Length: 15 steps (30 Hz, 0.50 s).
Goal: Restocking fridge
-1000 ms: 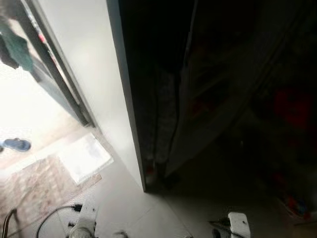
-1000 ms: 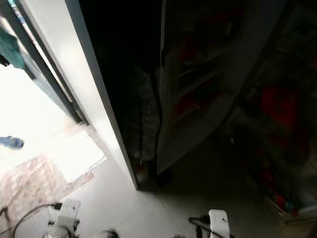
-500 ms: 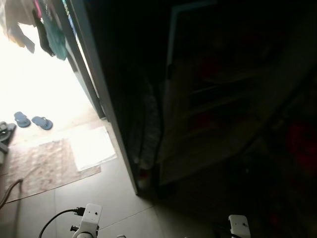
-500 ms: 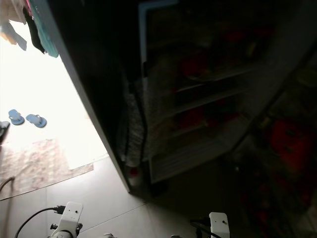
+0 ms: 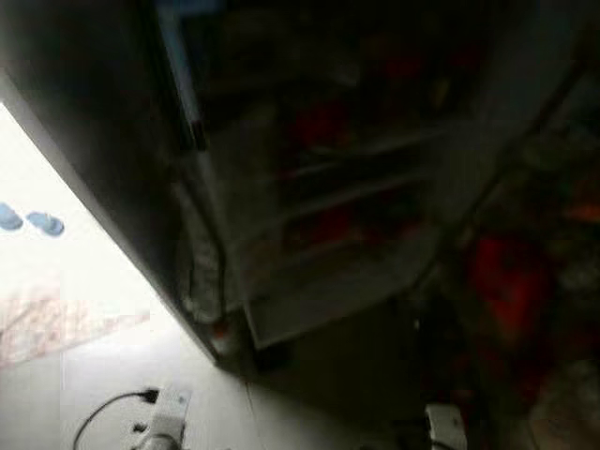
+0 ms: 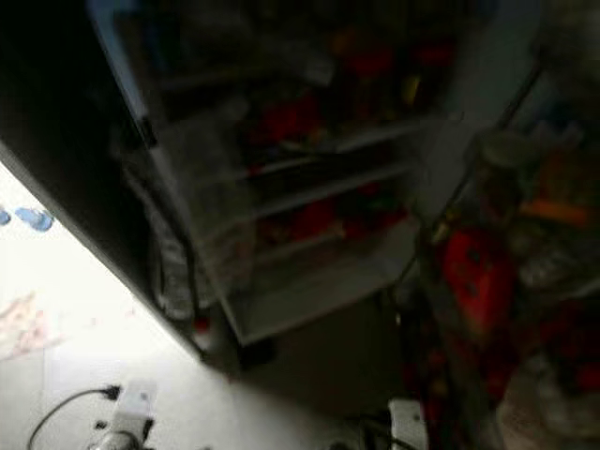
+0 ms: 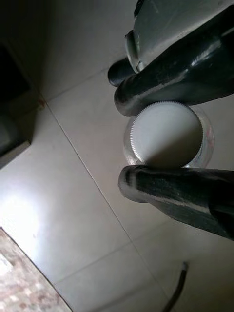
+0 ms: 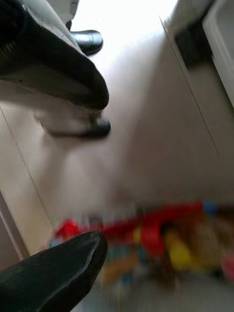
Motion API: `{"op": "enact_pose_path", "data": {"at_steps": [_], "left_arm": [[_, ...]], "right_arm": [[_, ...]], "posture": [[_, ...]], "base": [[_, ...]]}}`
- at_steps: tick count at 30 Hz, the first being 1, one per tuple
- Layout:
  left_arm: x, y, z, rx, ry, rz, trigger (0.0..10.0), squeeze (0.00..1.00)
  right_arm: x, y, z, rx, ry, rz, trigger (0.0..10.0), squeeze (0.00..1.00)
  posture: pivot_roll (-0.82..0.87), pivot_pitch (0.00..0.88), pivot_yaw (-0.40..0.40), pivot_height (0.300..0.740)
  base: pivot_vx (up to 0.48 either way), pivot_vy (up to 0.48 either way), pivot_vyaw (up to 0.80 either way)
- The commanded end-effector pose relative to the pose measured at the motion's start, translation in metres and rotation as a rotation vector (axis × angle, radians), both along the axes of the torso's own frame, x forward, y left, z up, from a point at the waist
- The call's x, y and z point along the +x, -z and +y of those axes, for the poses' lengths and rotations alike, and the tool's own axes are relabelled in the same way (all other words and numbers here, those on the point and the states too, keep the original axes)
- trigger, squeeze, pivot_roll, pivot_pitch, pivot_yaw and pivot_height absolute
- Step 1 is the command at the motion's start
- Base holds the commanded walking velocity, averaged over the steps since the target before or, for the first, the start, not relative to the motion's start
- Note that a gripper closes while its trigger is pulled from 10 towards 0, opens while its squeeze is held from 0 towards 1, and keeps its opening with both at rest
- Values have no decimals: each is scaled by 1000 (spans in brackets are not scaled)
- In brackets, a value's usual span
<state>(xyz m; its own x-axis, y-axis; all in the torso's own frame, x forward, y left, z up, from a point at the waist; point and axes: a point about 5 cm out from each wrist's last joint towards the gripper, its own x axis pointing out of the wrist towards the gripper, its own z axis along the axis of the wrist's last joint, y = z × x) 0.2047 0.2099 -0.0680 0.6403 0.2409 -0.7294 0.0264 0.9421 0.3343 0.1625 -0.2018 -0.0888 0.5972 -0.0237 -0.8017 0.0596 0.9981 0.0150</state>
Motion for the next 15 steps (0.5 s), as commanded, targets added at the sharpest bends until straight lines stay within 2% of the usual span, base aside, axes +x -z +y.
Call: {"op": "enact_pose_path", "data": {"at_steps": [1,6,12,15], "left_arm": [[-13,6,8,15,-21,51,10000,0],[-14,6,9,15,-20,51,10000,0],[-14,6,9,13,-17,51,10000,0],[-14,6,9,6,-18,49,10000,0]], "right_arm": [[-13,6,6,21,-2,38,10000,0],[-13,6,7,15,-9,38,10000,0],[-12,5,2,-49,-16,21,10000,0],[-1,-1,-7,-97,-20,-9,10000,0]], "posture": [[-130,179,-33,740],[-130,167,-31,740],[-130,163,-29,740],[-130,166,-30,740]], "base": [[0,0,0],[0,0,0],[0,0,0],[0,0,0]]}}
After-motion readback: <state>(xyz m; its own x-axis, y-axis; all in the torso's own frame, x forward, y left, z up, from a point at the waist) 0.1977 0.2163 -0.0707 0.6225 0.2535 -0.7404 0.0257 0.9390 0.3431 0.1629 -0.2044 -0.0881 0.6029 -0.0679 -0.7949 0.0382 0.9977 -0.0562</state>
